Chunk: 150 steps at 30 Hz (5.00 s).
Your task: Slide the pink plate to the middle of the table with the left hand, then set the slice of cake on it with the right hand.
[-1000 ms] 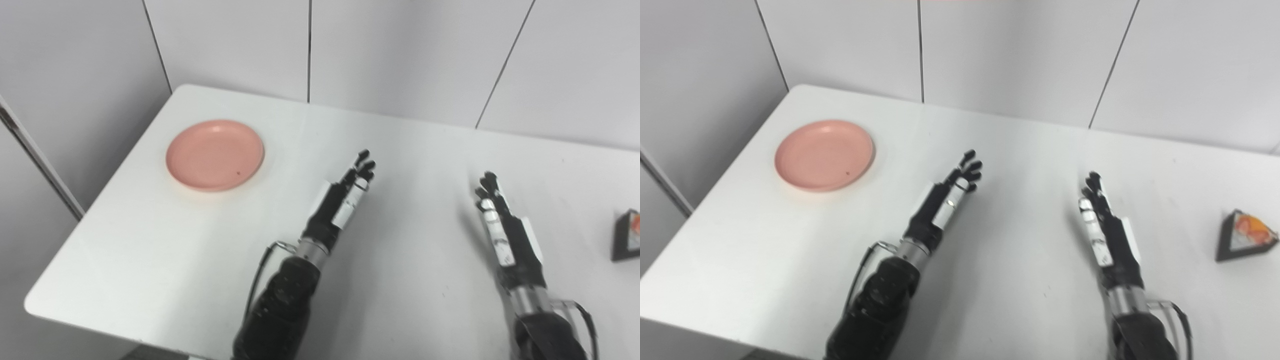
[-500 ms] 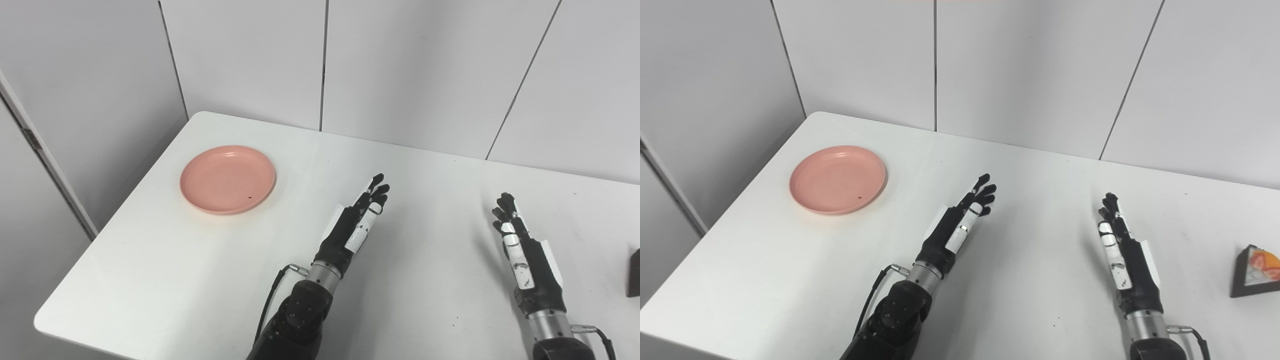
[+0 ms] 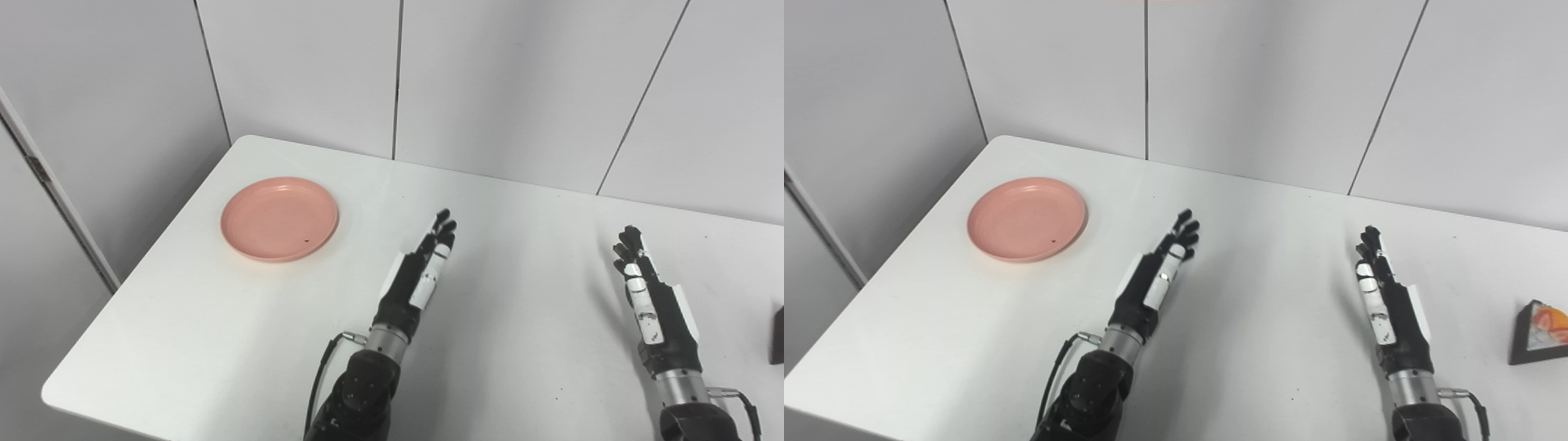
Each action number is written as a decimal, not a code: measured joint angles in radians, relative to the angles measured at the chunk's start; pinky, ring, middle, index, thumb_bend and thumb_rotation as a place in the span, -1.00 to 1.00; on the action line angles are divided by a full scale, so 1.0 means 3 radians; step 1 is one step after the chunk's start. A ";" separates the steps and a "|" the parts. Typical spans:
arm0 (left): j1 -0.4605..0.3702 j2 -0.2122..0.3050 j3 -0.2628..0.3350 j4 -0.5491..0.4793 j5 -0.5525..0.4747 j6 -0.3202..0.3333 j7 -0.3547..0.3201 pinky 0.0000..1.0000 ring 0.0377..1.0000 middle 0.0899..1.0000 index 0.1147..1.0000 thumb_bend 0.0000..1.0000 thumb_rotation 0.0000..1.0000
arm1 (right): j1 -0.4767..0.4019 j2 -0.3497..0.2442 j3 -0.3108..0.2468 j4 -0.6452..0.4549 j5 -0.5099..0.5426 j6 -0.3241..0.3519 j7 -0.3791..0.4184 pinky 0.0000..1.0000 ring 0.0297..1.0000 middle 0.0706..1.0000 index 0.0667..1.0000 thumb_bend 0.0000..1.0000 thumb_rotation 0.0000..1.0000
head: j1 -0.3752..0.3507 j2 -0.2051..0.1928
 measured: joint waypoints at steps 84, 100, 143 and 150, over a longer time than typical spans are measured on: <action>-0.0595 0.1120 0.1877 0.0194 -0.1225 0.0035 0.0759 0.91 0.89 0.88 0.86 -0.15 1.00 | -0.0228 -0.0162 -0.0083 0.0471 0.0192 -0.0346 0.0234 0.97 0.94 0.98 0.98 -0.22 1.00 | 0.0261 -0.0010; -0.0616 0.1250 0.1889 0.0849 -0.1390 -0.0125 0.0649 0.90 0.87 0.86 0.85 -0.16 1.00 | -0.0228 -0.0162 -0.0082 0.0476 0.0184 -0.0391 0.0239 0.95 0.93 0.97 0.98 -0.24 1.00 | 0.0266 0.0010; -0.0713 0.1301 0.1777 0.1472 -0.1522 -0.0148 0.0465 0.82 0.79 0.78 0.78 -0.22 1.00 | -0.0205 -0.0155 -0.0081 0.0430 0.0068 -0.0392 0.0201 0.94 0.92 0.96 0.97 -0.25 1.00 | 0.0205 0.0056; -0.0736 0.1305 0.1722 0.1479 -0.1545 -0.0066 0.0411 0.73 0.75 0.73 0.74 -0.25 1.00 | -0.0202 -0.0150 -0.0084 0.0428 0.0094 -0.0391 0.0200 0.95 0.92 0.96 0.97 -0.27 1.00 | 0.0179 0.0061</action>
